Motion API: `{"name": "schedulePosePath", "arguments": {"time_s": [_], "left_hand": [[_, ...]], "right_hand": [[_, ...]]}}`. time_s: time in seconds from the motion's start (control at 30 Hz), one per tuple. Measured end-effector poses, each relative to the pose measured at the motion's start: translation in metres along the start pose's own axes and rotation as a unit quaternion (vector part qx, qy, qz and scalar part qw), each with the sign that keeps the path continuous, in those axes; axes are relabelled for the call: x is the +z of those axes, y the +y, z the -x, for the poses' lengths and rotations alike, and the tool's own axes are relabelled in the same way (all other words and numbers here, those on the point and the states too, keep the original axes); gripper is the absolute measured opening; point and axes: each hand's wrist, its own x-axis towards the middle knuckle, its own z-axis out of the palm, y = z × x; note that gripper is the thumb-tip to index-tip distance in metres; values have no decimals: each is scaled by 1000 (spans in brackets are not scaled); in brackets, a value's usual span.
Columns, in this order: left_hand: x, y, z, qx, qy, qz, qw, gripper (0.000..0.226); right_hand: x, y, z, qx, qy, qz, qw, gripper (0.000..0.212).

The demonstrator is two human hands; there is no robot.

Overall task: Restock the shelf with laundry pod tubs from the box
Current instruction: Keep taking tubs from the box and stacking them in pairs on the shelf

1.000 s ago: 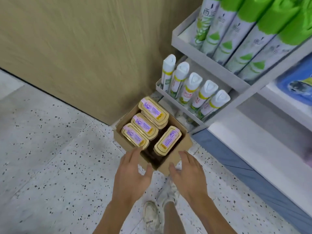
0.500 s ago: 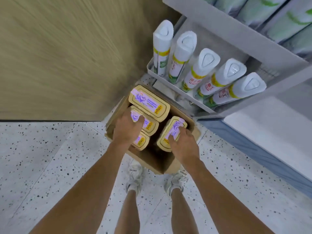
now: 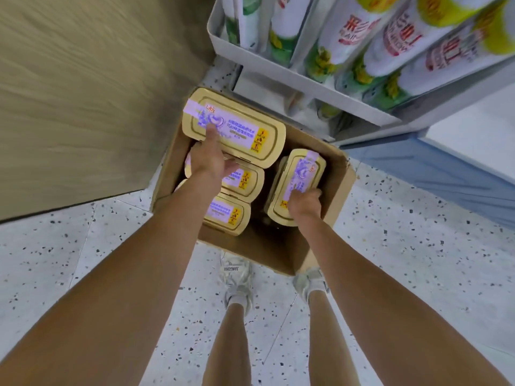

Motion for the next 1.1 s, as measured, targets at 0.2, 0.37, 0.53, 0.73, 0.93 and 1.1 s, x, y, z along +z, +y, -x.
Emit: {"name": "schedulePosePath", "arguments": {"time_s": [0.2,0.37,0.53,0.73,0.93,1.1], "left_hand": [[13,-4,-3,16,19,64,998,48],[4,-6,13,32,5,98,995,43],[-18,-2,51,59,7,118,991,50],[-37,20,132,72,3,107,992,49],[-46,42,245,78,-10,94,992,38],[-34,61,375,114,-60,69,989,38]], "right_hand": [[0,14,-5,-117,47,268,955,32],[2,22,9,-89,42,-73,992,27],[-22,35,50,-170,47,-38,984,24],[-73,47,128,-224,75,-73,969,21],[-139,61,211,-228,103,-109,962,25],[-238,84,296,-237,154,-120,952,22]]}}
